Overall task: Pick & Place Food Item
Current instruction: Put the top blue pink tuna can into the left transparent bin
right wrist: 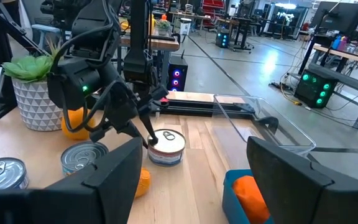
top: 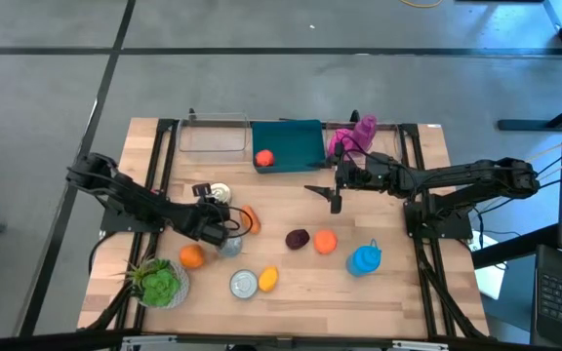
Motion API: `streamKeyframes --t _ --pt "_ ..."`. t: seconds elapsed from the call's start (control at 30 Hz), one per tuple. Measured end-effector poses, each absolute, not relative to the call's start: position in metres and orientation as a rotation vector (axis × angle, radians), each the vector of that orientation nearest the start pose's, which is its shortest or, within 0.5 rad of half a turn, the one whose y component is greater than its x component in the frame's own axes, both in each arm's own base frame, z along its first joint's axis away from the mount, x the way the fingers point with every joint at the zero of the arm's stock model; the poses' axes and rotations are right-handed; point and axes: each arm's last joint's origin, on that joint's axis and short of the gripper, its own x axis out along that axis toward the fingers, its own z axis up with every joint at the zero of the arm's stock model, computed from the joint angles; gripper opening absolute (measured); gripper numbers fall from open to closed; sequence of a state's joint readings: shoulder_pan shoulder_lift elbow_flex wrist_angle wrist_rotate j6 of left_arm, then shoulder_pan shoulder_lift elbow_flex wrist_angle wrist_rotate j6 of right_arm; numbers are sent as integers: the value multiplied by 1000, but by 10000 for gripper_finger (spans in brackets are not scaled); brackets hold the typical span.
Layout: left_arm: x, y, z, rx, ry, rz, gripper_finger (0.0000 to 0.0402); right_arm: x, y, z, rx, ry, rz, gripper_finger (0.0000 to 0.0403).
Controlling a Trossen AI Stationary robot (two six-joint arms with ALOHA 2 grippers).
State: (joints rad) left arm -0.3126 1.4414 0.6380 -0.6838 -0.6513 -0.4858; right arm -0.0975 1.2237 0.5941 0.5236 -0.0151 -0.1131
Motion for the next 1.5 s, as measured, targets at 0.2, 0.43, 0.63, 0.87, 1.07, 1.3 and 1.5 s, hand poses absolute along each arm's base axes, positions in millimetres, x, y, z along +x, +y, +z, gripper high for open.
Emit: streamKeyframes --t 0.2,0.43,0.63,0.87,1.07,1.3,1.5 --pt "202 -47 140 274 1200 565 27 259 -25 246 -107 110 -76 288" --pt "203 -45 140 248 1201 576 2 259 -25 246 -107 110 -76 288" --pt "206 -41 143 221 1204 583 2 259 -25 246 -107 110 -76 288" --pt "217 -37 158 239 1230 562 2 259 -25 246 -107 110 -76 288" --pt "222 -32 167 207 1262 550 1 259 -25 246 -107 110 -76 288" --pt "227 -27 172 185 1245 570 1 259 -25 246 -107 110 -76 288" --pt "230 -27 178 208 1234 573 1 259 -25 246 -107 110 -76 288"
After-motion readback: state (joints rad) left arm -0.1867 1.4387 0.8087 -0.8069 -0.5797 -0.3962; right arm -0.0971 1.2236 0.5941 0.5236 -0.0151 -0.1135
